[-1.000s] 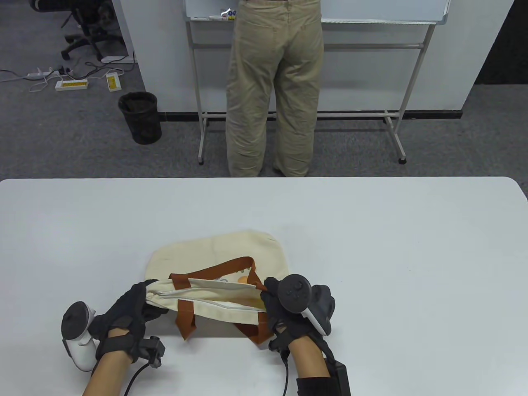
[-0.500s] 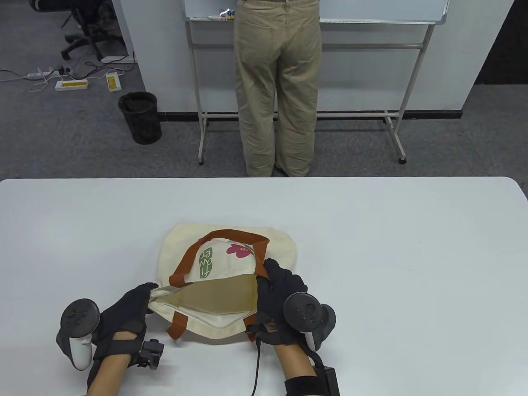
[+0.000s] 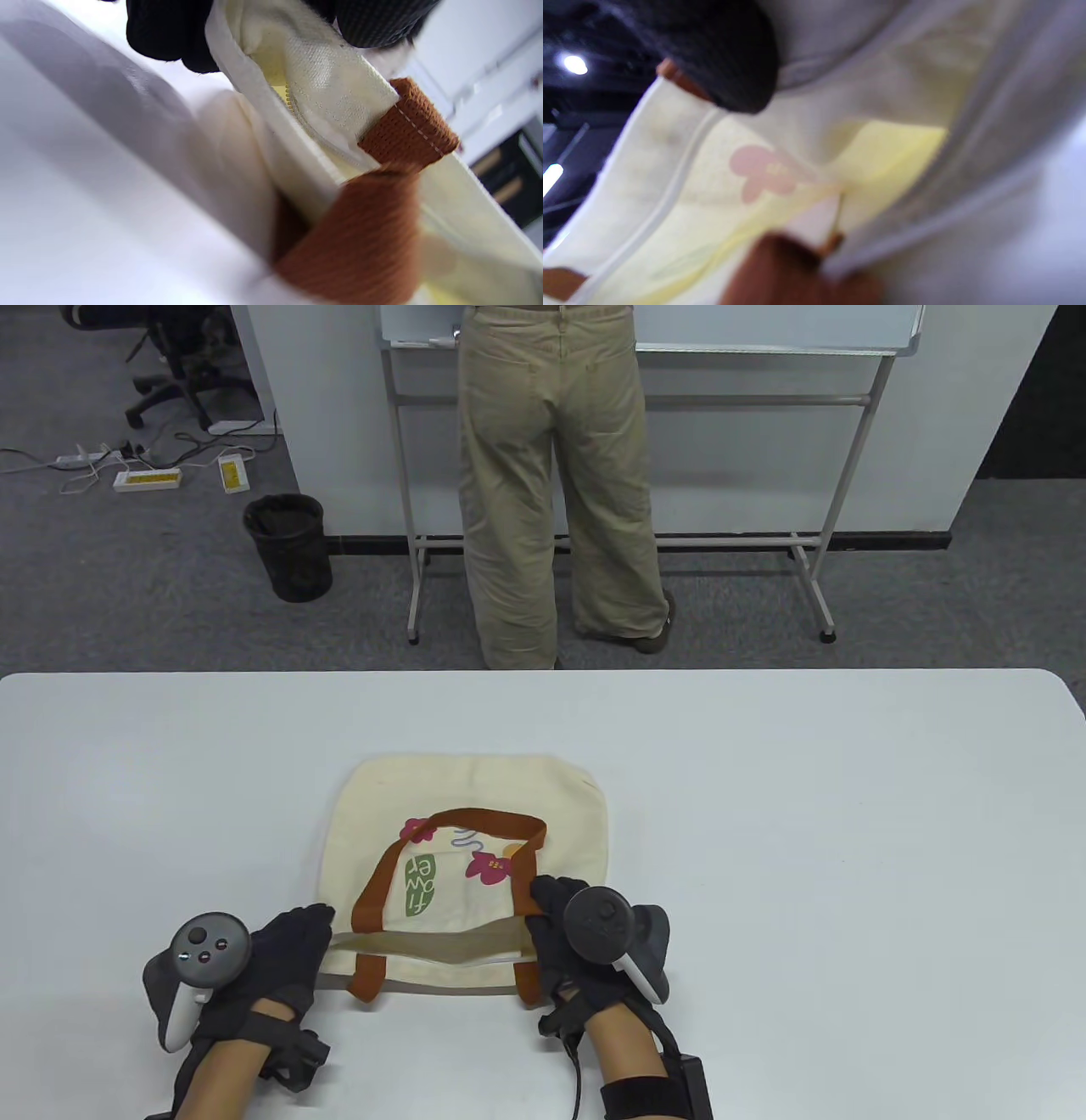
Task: Unzip the canvas bag
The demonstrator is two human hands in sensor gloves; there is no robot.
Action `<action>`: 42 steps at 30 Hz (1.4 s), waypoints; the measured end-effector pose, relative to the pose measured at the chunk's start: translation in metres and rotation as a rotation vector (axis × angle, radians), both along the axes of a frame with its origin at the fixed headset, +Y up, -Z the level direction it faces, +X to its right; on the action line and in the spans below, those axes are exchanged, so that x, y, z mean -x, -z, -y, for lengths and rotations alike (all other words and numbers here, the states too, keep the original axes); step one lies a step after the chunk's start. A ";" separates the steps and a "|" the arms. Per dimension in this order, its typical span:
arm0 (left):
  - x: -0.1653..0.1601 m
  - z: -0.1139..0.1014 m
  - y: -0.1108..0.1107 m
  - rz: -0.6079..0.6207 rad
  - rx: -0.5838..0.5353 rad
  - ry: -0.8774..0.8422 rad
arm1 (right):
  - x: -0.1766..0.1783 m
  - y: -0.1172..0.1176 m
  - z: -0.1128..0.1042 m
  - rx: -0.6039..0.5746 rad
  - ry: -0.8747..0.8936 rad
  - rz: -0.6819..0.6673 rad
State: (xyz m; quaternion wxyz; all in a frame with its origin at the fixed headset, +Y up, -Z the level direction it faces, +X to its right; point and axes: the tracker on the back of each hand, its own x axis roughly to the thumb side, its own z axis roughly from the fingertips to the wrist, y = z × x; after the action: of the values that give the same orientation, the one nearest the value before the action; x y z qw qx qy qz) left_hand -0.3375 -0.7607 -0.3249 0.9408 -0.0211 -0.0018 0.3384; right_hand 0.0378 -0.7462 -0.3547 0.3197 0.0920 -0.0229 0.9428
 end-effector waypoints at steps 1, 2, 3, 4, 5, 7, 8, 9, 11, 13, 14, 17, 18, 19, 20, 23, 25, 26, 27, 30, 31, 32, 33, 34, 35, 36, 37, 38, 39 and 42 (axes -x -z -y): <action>-0.002 0.001 0.001 0.036 0.018 0.072 | -0.001 0.001 0.003 0.066 -0.018 -0.028; -0.003 0.002 0.001 0.051 0.038 0.105 | -0.001 0.002 0.005 0.120 -0.033 -0.050; -0.004 0.003 0.001 0.068 0.055 0.137 | -0.001 0.002 0.008 0.202 -0.061 -0.073; -0.004 0.004 0.001 0.075 0.056 0.148 | -0.002 0.002 0.009 0.232 -0.080 -0.084; -0.005 0.004 0.001 0.080 0.058 0.151 | -0.002 0.001 0.012 0.261 -0.104 -0.101; -0.006 0.005 0.002 0.095 0.064 0.156 | -0.003 0.001 0.016 0.331 -0.135 -0.151; -0.008 0.006 0.002 0.114 0.076 0.170 | -0.003 0.000 0.019 0.382 -0.147 -0.175; -0.009 0.007 0.002 0.132 0.093 0.185 | -0.003 0.000 0.019 0.399 -0.147 -0.187; -0.010 0.012 0.002 0.159 0.153 0.242 | -0.005 -0.001 0.021 0.408 -0.130 -0.188; -0.007 0.013 0.001 0.169 0.166 0.248 | -0.007 -0.001 0.022 0.412 -0.083 -0.181; -0.006 0.013 0.001 0.157 0.163 0.235 | -0.008 -0.001 0.022 0.415 -0.063 -0.175; -0.001 0.010 0.000 0.129 0.135 0.203 | -0.013 -0.001 0.018 0.326 -0.004 -0.141; 0.000 0.009 0.000 0.113 0.118 0.203 | -0.015 -0.001 0.017 0.297 0.018 -0.121; 0.001 0.007 0.000 0.096 0.100 0.205 | -0.017 -0.001 0.015 0.276 0.038 -0.092; 0.001 0.005 0.000 0.088 0.086 0.208 | -0.019 -0.001 0.013 0.251 0.049 -0.056; 0.002 -0.005 -0.001 0.058 0.014 0.225 | -0.024 -0.003 0.003 0.138 0.057 0.029; 0.001 -0.015 -0.002 0.049 -0.049 0.221 | -0.026 -0.005 -0.006 0.063 0.044 0.072; -0.001 -0.020 -0.002 0.045 -0.079 0.221 | -0.026 -0.007 -0.011 0.018 0.041 0.090; -0.002 -0.023 -0.003 0.043 -0.100 0.225 | -0.026 -0.008 -0.014 -0.006 0.039 0.098; -0.010 -0.041 -0.007 0.061 -0.185 0.250 | -0.022 -0.014 -0.027 -0.107 0.016 0.121; -0.014 -0.047 -0.009 0.067 -0.217 0.266 | -0.019 -0.016 -0.033 -0.142 0.001 0.118; -0.016 -0.050 -0.011 0.070 -0.235 0.276 | -0.017 -0.017 -0.035 -0.156 -0.007 0.113; -0.021 -0.055 -0.013 0.079 -0.257 0.289 | -0.014 -0.019 -0.039 -0.179 -0.019 0.097; -0.024 -0.058 -0.015 0.089 -0.268 0.295 | -0.010 -0.021 -0.042 -0.199 -0.032 0.079; -0.027 -0.060 -0.016 0.096 -0.274 0.296 | -0.007 -0.022 -0.044 -0.209 -0.045 0.069; -0.032 -0.062 -0.018 0.107 -0.286 0.299 | -0.002 -0.024 -0.046 -0.218 -0.072 0.052; -0.035 -0.063 -0.018 0.116 -0.292 0.303 | 0.000 -0.024 -0.047 -0.225 -0.089 0.040; -0.040 -0.064 -0.019 0.129 -0.296 0.310 | 0.004 -0.026 -0.048 -0.232 -0.114 0.024; -0.044 -0.065 -0.020 0.140 -0.297 0.320 | 0.006 -0.027 -0.049 -0.237 -0.131 0.016; -0.058 -0.064 -0.022 0.183 -0.298 0.342 | 0.013 -0.028 -0.049 -0.229 -0.170 -0.030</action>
State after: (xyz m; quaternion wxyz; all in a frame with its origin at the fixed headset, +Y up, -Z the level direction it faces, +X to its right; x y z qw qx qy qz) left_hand -0.2792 -0.6963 -0.3029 0.9730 0.0876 -0.1332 0.1669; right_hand 0.0252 -0.6972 -0.3264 0.2266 0.1434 -0.1178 0.9562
